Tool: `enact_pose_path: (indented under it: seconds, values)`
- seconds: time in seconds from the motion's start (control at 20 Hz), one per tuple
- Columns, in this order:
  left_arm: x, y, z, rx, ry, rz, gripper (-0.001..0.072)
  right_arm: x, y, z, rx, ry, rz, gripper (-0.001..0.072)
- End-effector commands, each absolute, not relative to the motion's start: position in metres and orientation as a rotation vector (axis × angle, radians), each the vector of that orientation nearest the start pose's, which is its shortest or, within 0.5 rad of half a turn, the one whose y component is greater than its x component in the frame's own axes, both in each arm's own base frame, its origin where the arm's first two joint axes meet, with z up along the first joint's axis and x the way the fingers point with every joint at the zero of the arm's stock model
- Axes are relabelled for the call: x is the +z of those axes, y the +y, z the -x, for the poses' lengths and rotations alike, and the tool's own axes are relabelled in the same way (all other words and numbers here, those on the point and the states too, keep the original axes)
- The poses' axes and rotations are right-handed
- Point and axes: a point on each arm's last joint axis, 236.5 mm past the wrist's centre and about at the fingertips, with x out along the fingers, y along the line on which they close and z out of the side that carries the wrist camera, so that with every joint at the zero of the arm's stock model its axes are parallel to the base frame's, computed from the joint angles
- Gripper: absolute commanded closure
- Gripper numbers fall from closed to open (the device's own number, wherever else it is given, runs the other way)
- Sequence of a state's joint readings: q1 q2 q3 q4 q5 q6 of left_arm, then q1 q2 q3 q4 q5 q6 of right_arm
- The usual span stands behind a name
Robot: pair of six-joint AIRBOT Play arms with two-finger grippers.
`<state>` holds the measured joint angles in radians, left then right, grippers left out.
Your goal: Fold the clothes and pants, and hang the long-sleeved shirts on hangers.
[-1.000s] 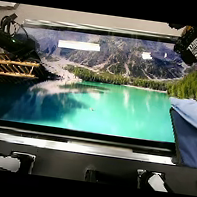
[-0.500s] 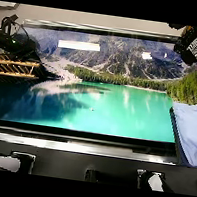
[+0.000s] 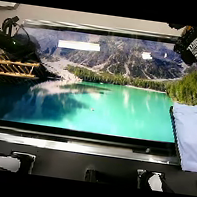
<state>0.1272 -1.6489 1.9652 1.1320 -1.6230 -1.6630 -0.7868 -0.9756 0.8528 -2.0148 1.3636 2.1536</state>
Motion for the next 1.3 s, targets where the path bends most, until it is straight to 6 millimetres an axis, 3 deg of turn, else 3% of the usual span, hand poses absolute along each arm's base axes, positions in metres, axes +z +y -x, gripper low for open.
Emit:
enact_pose_path:
  seconds: [0.0, 0.1, 0.2, 0.35, 0.5, 0.65, 0.8, 1.25]
  values:
    - [0.129, -0.023, -0.456, -0.161, 1.255, 0.311, 0.0689, 0.059, -0.258, -0.196, -1.056, 0.998, -0.634, 0.0453]
    - [0.14, -0.013, -0.455, -0.106, 1.213, 0.234, 0.0689, 0.094, -0.215, -0.28, -0.65, 0.841, -0.692, 0.0577]
    - [0.151, -0.016, -0.457, -0.112, 1.157, 0.16, 0.0689, 0.112, -0.154, -0.329, -0.346, 0.805, -0.66, 0.0674]
    - [0.153, -0.031, -0.456, -0.15, 1.084, 0.117, 0.0689, 0.102, -0.067, -0.347, -0.091, 0.938, -0.483, 0.0686]
    - [0.142, -0.039, -0.449, -0.169, 1.067, 0.097, 0.0689, 0.092, -0.009, -0.348, 0.036, 1.021, -0.282, 0.0686]
    - [0.116, -0.038, -0.435, -0.166, 1.15, 0.104, 0.0688, 0.089, 0.013, -0.347, 0.077, 1.037, -0.167, 0.0686]
    - [0.094, -0.037, -0.425, -0.162, 1.217, 0.11, 0.0688, 0.088, 0.018, -0.345, 0.091, 1.048, -0.16, 0.0679]
    - [0.085, -0.037, -0.425, -0.162, 1.238, 0.113, 0.0687, 0.088, 0.018, -0.346, 0.09, 1.044, -0.159, 0.068]
